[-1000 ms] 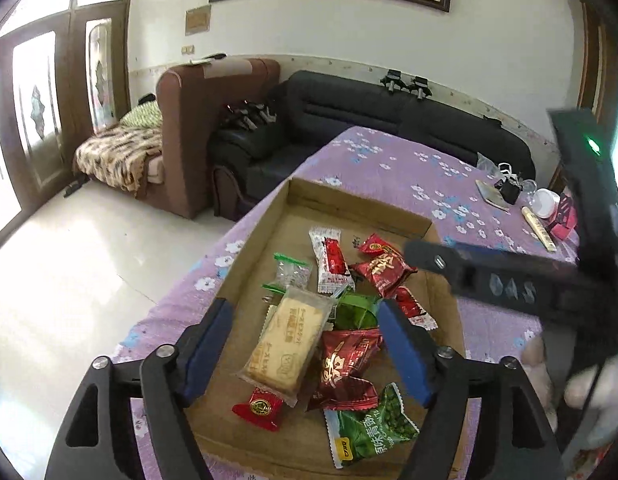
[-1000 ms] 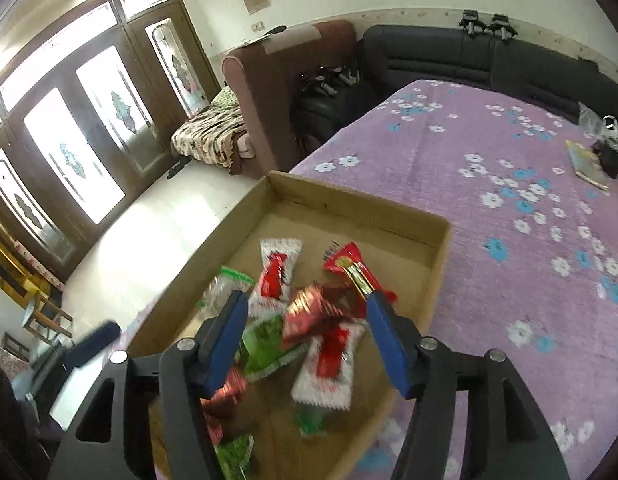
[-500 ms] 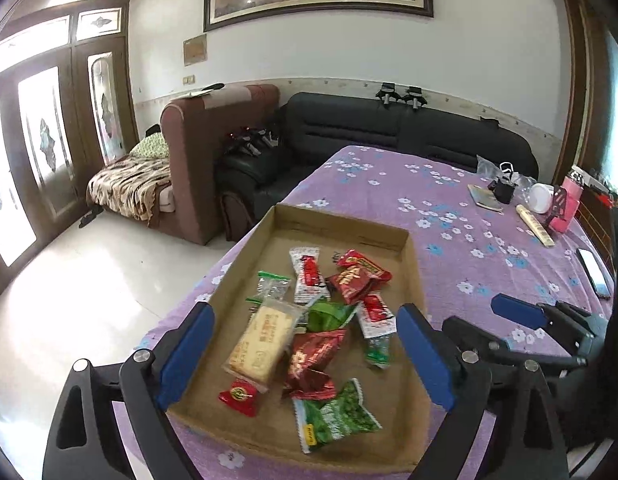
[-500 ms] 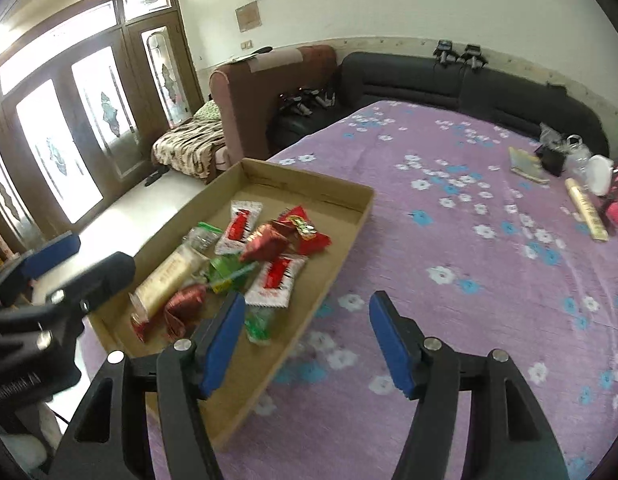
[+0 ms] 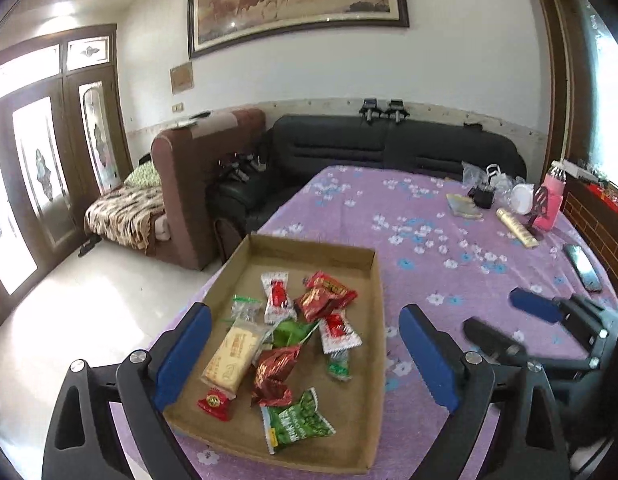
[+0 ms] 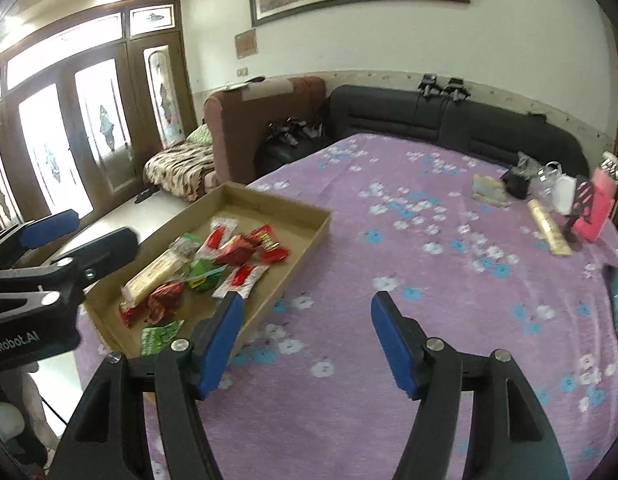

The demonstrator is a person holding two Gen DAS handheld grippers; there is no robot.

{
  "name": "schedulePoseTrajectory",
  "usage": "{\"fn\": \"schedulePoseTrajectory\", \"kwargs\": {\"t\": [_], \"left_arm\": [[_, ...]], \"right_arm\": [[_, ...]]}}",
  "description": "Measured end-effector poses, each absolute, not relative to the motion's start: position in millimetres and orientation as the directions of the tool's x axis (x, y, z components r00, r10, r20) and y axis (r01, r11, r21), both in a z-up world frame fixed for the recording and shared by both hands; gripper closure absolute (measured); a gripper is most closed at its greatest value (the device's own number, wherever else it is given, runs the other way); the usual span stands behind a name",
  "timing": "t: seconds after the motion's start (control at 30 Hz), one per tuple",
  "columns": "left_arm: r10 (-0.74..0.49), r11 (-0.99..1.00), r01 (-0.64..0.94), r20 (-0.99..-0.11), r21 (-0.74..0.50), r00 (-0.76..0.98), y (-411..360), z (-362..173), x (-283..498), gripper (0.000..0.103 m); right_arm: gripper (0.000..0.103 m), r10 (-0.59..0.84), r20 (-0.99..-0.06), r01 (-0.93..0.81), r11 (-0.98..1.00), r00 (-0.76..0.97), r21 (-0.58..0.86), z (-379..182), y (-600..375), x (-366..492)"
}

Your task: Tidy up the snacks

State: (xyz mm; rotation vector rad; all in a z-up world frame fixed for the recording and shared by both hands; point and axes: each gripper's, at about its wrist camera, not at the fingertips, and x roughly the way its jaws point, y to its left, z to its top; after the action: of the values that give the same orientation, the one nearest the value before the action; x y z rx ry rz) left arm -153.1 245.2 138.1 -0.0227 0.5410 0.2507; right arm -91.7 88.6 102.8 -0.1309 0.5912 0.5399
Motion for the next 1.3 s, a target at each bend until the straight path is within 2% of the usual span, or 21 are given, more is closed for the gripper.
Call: {"fn": "schedulePoseTrajectory", "kwargs": {"t": [0.2, 0.33, 0.63, 0.73, 0.9, 1.03, 1.17, 1.23, 1.3], "left_arm": [[0.265, 0.963, -0.262, -0.367, 0.060, 0.892, 232, 178, -177, 0.005], [0.286, 0.958, -0.276, -0.266, 0.075, 0.920, 223, 208, -196, 0.001], [0.300, 0.952, -0.291, -0.101, 0.100, 0.948, 201, 262, -242, 0.001], [0.303, 0.949, -0.296, -0.056, 0.110, 0.951, 193, 276, -260, 0.001], [0.272, 0.960, -0.266, -0.068, 0.089, 0.960, 186, 277, -279, 0.001], [0.369, 0.921, -0.357, -0.052, 0.157, 0.928, 175, 259, -287, 0.001], [0.434, 0.884, -0.417, -0.040, 0.211, 0.900, 175, 245, -286, 0.000], [0.417, 0.900, -0.397, -0.092, 0.178, 0.904, 187, 233, -281, 0.000], [0.351, 0.935, -0.334, -0.173, 0.121, 0.920, 199, 222, -271, 0.001]], "right_arm": [[0.037, 0.389, -0.466, -0.450, 0.893, 0.795, -0.022, 159, 26, -86], [0.036, 0.336, -0.393, -0.384, 0.922, 0.856, -0.048, 207, -27, -90], [0.023, 0.165, -0.192, -0.189, 0.975, 0.967, -0.115, 305, -129, -138], [0.019, 0.140, -0.168, -0.158, 0.982, 0.976, -0.101, 313, -145, -155], [0.018, 0.253, -0.237, -0.260, 0.966, 0.938, 0.000, 281, -133, -167], [0.018, 0.367, -0.298, -0.381, 0.925, 0.881, 0.014, 241, -82, -171], [0.018, 0.499, -0.362, -0.503, 0.860, 0.788, 0.090, 203, -25, -168], [0.018, 0.537, -0.397, -0.540, 0.834, 0.744, 0.116, 184, 5, -165], [0.018, 0.546, -0.434, -0.560, 0.821, 0.717, 0.108, 165, 32, -162]]}}
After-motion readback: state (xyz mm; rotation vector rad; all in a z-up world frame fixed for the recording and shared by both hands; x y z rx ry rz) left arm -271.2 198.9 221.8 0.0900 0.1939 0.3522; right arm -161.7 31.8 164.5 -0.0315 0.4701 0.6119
